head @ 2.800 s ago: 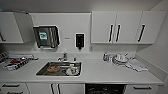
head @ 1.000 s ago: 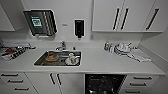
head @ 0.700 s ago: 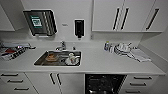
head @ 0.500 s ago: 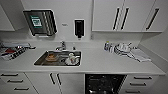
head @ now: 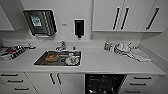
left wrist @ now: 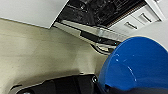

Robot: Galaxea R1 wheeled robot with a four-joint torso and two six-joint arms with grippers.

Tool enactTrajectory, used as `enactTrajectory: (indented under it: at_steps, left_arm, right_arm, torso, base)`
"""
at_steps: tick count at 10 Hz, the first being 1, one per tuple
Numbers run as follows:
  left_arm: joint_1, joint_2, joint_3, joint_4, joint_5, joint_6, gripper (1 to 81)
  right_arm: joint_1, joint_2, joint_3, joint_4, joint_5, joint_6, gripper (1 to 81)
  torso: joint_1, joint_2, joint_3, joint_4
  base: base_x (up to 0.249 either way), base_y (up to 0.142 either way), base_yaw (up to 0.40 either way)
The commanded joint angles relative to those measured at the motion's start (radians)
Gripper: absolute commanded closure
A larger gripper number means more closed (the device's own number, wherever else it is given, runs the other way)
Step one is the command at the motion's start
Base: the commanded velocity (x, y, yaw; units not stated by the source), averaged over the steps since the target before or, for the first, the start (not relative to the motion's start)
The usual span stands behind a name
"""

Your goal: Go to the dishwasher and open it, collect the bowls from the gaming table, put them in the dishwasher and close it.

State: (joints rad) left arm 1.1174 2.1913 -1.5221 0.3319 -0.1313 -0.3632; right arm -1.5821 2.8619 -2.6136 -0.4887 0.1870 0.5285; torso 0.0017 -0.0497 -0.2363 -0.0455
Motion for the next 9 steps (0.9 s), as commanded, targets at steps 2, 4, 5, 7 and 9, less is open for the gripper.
enactTrajectory:
  at_steps: [2,4,5,7,9]
  left_arm:
    - [-0.291,-0.007,0.166,-0.086,0.244,-0.006,81.1]
    - [-0.404,0.013,0.201,-0.116,0.321,-0.006,81.1]
    - [-0.458,0.036,0.209,-0.138,0.375,-0.009,81.1]
    - [-0.552,0.091,0.209,-0.142,0.450,-0.049,81.1]
    - [-0.606,0.139,0.204,-0.139,0.498,-0.077,81.1]
  right_arm:
    - [0.018,-0.016,0.017,-0.002,-0.029,0.004,81.1]
    - [0.015,-0.017,0.020,-0.001,-0.020,0.005,81.1]
    - [0.015,-0.017,0.021,-0.002,-0.017,0.005,81.1]
    - [0.013,-0.017,0.021,0.001,-0.017,0.005,81.1]
    - [0.004,-0.051,0.024,0.025,-0.001,0.005,81.1]
  torso:
    - [0.000,0.000,0.000,0.000]
    - [0.000,0.000,-0.033,0.000]
    - [0.000,0.000,-0.070,0.000]
    - [0.000,0.000,-0.127,0.000]
    - [0.001,0.001,-0.141,0.000]
  base:
    - [0.000,0.000,0.000]
    - [0.000,0.000,0.000]
    - [0.000,0.000,0.000]
    - [0.000,0.000,0.000]
    - [0.000,0.000,0.000]
